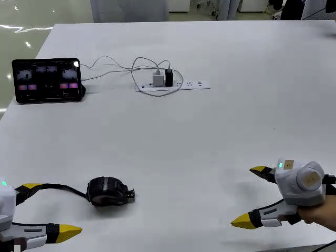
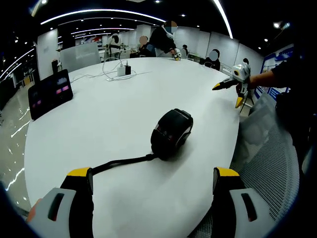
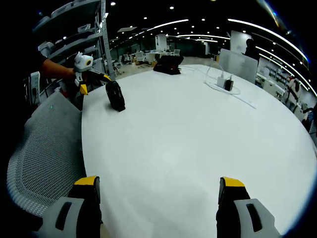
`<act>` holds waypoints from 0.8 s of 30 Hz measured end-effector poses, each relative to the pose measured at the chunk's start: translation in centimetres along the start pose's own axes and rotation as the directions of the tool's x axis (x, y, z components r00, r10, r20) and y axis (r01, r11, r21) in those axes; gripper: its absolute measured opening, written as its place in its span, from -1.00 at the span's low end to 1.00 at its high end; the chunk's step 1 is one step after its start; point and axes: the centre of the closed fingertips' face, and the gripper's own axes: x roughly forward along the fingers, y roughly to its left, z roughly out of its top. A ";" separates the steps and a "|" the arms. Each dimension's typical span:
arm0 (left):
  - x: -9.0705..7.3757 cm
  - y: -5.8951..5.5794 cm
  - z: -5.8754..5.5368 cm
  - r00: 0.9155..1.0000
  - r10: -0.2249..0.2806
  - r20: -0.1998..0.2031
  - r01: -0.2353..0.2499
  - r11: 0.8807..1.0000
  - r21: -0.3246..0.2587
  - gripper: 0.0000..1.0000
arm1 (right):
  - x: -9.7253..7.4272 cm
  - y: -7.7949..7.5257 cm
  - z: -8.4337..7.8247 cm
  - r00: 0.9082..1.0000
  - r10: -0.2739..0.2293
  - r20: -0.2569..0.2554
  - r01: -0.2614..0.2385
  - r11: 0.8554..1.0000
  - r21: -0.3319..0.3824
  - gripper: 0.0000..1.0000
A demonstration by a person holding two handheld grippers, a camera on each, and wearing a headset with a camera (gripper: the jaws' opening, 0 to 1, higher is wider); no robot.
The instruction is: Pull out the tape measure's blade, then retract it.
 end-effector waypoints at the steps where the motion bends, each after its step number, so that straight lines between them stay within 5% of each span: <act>1: 0.0 0.0 -0.1 1.000 -0.001 -0.003 0.001 1.000 0.002 0.98 | 0.0 0.0 0.0 1.000 0.001 0.003 -0.001 1.000 0.002 0.98; 24: -0.1 0.3 0.4 1.000 0.001 0.007 -0.001 1.000 0.012 0.98 | -0.2 0.6 0.3 1.000 0.018 0.014 -0.018 1.000 -0.001 0.98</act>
